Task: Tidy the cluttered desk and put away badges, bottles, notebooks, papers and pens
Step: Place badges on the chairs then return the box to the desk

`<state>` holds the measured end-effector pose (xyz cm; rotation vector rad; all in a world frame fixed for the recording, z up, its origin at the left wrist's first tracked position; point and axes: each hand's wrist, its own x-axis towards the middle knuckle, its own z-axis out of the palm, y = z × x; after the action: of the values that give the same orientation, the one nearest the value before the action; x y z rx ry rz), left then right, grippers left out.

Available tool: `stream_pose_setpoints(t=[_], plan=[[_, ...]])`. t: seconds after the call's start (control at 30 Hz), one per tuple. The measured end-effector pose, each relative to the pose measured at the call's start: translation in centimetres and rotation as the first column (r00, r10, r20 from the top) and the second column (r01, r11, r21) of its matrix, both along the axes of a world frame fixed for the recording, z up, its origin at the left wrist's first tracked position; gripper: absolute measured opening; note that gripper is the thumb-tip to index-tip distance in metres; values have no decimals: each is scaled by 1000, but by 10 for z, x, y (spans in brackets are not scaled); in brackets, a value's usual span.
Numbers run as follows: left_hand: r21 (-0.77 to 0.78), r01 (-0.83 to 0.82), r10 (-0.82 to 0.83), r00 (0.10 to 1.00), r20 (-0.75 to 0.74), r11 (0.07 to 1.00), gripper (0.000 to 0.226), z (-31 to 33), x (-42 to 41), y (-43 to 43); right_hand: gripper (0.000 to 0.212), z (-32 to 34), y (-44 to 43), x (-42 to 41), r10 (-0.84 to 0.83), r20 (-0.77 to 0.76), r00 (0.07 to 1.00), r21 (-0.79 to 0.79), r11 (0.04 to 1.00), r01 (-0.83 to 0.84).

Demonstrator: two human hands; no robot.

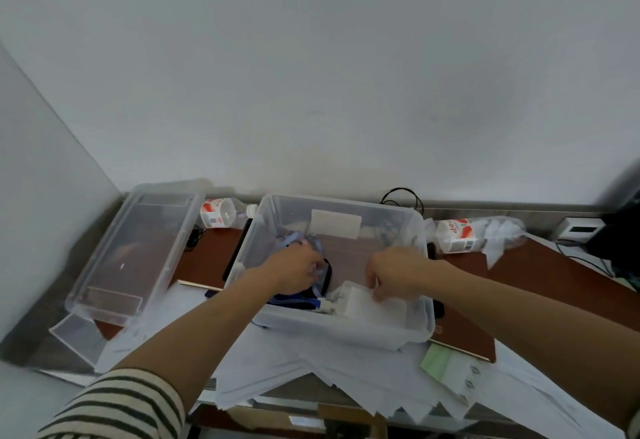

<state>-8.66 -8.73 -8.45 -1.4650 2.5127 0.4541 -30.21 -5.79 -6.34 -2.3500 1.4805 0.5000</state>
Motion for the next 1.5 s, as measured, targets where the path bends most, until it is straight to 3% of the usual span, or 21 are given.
stream_pose_setpoints(t=[0.1,0.3,0.37,0.5,0.6,0.67,0.73,0.83,0.9,1.07,1.17,1.27,1.43,1.5], plan=[[126,-6,-8,994,106,992,36,-12,-1,1,33,-3,-1,-2,-2,-6,1000,-6,1000,2],[86,-47,13,932,361,995,34,-8,-2,4,45,-10,3,0,48,-66,997,-39,998,-50],[124,-112,60,929,365,986,33,-10,0,2,45,-11,1,-1,42,-60,997,-25,999,-43],[230,-178,139,975,174,957,41,6,11,-5,46,-5,-11,-3,7,-3,1000,73,997,-7],[241,-220,263,951,-160,945,36,41,26,-12,39,14,-32,-2,-23,106,994,2,1000,23],[209,-295,356,843,-403,933,26,65,41,-16,38,27,-52,1,-25,197,980,-81,996,42],[179,-426,442,672,-593,887,20,83,63,-17,34,37,-75,11,-26,297,954,-124,990,66],[214,-646,580,429,-693,733,14,82,109,-15,27,45,-99,35,-7,464,886,-171,980,97],[262,-750,681,321,-658,607,13,64,142,-8,22,49,-109,59,17,546,837,-197,974,108],[194,-928,879,214,-426,319,6,7,233,36,17,47,-127,141,61,660,749,-184,980,83],[193,-958,921,128,-368,210,11,-12,271,55,19,44,-141,190,52,685,727,-170,981,90],[329,-939,934,-25,-356,100,19,-26,299,65,25,37,-163,243,-28,696,717,-102,985,138],[631,-774,878,-337,-340,-53,31,-48,329,61,58,17,-191,315,-204,622,756,85,977,194],[697,-712,857,-408,-315,-83,31,-54,339,59,64,10,-192,334,-286,608,740,177,958,225]])
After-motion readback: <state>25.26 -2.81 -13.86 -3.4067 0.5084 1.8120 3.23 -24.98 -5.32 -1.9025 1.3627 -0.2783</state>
